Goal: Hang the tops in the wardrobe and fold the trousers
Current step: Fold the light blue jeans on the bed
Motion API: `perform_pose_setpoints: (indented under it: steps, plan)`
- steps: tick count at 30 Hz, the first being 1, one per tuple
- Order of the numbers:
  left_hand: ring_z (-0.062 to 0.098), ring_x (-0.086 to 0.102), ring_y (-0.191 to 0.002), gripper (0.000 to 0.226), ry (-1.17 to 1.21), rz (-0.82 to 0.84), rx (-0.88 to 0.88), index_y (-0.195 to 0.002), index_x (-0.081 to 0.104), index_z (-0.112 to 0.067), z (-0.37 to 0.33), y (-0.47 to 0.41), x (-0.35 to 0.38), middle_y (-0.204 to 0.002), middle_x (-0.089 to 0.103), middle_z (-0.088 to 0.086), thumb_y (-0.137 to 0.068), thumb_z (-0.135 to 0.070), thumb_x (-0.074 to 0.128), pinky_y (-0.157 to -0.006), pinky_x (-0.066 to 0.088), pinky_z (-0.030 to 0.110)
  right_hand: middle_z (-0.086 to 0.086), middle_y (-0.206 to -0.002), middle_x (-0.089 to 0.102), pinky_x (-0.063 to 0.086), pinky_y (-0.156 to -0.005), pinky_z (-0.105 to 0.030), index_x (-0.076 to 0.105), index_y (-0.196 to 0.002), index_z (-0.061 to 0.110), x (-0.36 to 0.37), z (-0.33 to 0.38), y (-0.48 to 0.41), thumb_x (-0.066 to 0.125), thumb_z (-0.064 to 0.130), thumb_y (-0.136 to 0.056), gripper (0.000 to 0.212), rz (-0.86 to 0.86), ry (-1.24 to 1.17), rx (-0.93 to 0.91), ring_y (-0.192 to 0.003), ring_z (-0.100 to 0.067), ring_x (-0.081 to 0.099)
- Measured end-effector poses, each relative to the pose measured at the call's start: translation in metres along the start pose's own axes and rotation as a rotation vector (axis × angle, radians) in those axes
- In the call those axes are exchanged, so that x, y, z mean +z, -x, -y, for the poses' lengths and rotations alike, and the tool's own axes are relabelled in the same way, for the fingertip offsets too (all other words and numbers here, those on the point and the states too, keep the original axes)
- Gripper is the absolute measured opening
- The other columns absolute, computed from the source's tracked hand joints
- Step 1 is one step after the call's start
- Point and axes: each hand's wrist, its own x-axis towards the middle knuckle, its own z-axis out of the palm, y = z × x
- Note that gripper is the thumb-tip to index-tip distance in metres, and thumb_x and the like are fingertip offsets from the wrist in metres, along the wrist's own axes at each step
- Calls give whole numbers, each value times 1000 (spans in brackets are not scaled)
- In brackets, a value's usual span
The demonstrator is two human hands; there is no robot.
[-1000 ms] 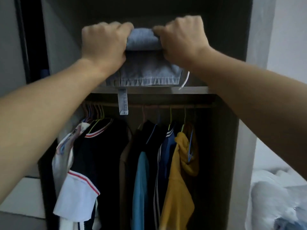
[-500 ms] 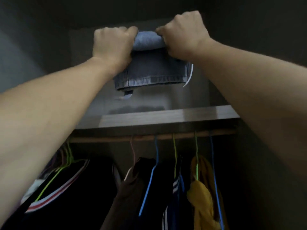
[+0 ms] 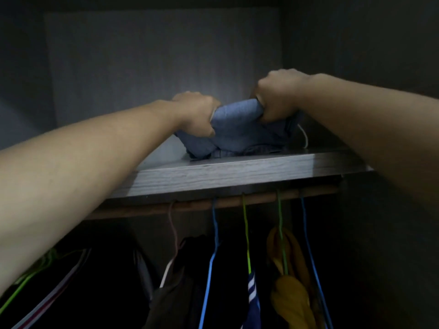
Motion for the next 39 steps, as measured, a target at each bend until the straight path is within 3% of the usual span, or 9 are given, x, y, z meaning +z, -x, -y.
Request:
perform_pose_setpoints:
  steps: [3, 10, 17, 21, 23, 30, 33, 37, 39]
  plan:
    - [24, 52, -78, 34, 9, 11, 72, -100, 49, -33, -3, 15, -1, -89, 57, -5, -74, -41, 70, -66, 39, 32, 3, -69, 50, 45, -63, -34, 68, -100, 29, -7, 6, 24, 73, 41, -73, 30, 49, -81, 3, -69, -29, 52]
    - [20, 51, -75, 25, -26, 174, 257, -77, 42, -28, -11, 36, -4, -78, 51, -8, -78, -31, 66, -71, 48, 38, 5, -99, 65, 53, -78, -39, 65, -106, 32, -10, 26, 70, 60, 33, -84, 23, 255, -63, -51, -88, -21, 58]
    - [22, 50, -108, 66, 193, 625, 178, -140, 35, -36, 4, 43, -28, -114, 50, -5, -86, -12, 64, -95, 38, 34, 0, -147, 50, 39, -111, -37, 39, -152, 32, -27, 22, 72, 61, 17, -87, 69, 496, -158, 0, -132, -21, 49]
    - [20, 47, -121, 83, 218, 510, 212, -154, 14, -41, 11, 34, -3, -147, 38, -3, -91, -14, 61, -106, 37, 36, 4, -118, 64, 48, -94, -36, 52, -140, 35, -15, 14, 64, 60, 16, -94, 51, 474, -116, -18, -93, -13, 60]
    - [24, 35, -139, 75, 92, 407, 226, -155, 14, -34, 6, 25, 10, -157, 30, 1, -95, -19, 57, -113, 30, 37, 1, -124, 62, 46, -86, -34, 54, -137, 36, 0, 11, 58, 56, 20, -96, 43, 429, -25, -13, -102, -20, 59]
    - [23, 52, -90, 18, -144, 223, 316, -110, 56, -20, -16, -7, 13, -100, 58, 4, -94, -29, 58, -77, 44, 36, -5, -124, 64, 49, -87, -34, 61, -129, 26, 38, -16, 35, 57, 19, -96, 34, 443, 53, 63, -103, -25, 61]
    - [24, 56, -96, 24, -102, 227, 269, -116, 58, -16, -22, -14, 26, -111, 63, 6, -92, -21, 58, -79, 44, 33, -6, -133, 60, 47, -97, -36, 58, -135, 25, 48, -17, 30, 57, 18, -95, 40, 498, -15, 101, -114, -26, 59]
    - [23, 39, -134, 70, 260, 404, 103, -155, 21, -18, -20, -12, 29, -156, 31, 6, -93, -9, 53, -103, 34, 29, -11, -152, 43, 36, -113, -38, 40, -150, 18, 55, -18, 33, 49, 15, -97, 54, 558, -127, 199, -135, -29, 46]
    - [21, 39, -129, 82, 479, 496, 29, -157, 4, -24, -15, 1, 20, -161, 18, 2, -95, -12, 56, -100, 36, 30, -12, -149, 46, 38, -112, -39, 43, -148, 17, 52, -16, 38, 50, 16, -96, 52, 529, -156, 237, -133, -30, 48]
